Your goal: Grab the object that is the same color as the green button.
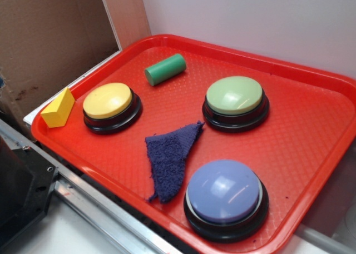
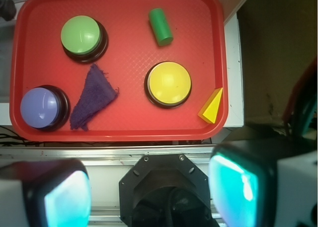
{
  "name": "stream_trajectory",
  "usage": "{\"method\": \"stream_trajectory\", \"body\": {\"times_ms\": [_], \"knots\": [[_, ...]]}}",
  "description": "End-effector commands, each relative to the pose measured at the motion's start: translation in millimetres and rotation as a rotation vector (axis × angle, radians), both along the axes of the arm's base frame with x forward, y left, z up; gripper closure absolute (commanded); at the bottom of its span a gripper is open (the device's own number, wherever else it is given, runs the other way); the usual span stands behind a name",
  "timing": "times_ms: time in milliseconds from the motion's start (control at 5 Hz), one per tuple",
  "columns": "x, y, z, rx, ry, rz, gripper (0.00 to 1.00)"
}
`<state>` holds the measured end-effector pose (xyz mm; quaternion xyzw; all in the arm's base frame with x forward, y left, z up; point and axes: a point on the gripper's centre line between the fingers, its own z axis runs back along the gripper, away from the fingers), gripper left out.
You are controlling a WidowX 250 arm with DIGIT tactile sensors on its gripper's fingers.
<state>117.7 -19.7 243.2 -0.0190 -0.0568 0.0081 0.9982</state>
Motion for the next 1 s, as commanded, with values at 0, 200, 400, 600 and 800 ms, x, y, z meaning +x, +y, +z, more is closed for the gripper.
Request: {"method": "stream_trajectory", "body": {"times_ms": [0, 200, 400, 600, 800], "knots": [[0.0, 0.0, 0.0, 0.000, 0.000, 0.000, 0.00], [43.6, 19.9, -3.7, -0.008, 0.019, 0.064, 0.00], [79.5, 34.1, -1.0, -0.014, 0.025, 0.110, 0.00], [117.7, 50.7, -15.3, 0.027, 0.050, 0.089, 0.00], [128.1, 61.5, -49.9, 0.050, 0.098, 0.027, 0.00]]}}
